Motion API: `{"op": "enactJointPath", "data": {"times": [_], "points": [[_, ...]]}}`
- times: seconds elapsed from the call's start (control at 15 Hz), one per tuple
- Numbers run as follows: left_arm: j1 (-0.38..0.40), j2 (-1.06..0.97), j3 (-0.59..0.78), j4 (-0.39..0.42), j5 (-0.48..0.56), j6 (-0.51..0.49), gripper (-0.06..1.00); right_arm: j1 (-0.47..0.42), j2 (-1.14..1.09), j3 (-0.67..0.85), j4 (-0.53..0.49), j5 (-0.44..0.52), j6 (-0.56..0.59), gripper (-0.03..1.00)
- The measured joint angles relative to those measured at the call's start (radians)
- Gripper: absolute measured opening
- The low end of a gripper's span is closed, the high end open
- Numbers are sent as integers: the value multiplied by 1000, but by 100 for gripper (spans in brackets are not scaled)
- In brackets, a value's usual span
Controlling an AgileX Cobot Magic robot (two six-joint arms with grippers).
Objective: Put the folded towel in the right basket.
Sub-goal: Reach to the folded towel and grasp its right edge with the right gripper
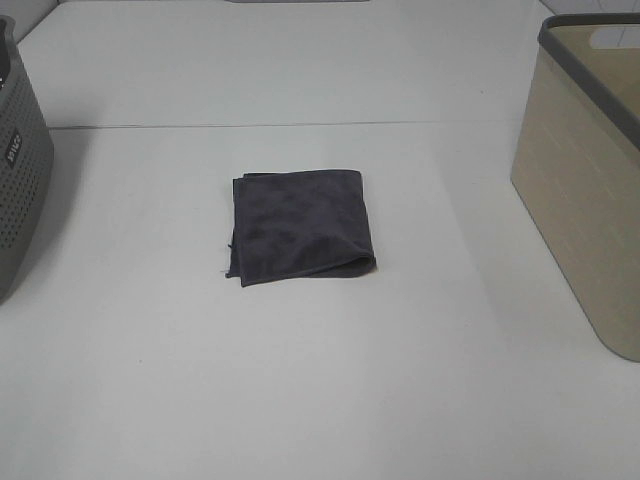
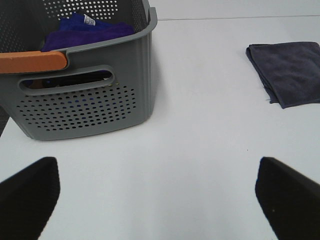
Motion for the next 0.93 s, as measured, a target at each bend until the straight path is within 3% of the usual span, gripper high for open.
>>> {"op": "enactJointPath", "data": {"times": [0.93], "points": [[0,0,0,0,0,0,99,0,0,0,0,0,0,97]]}}
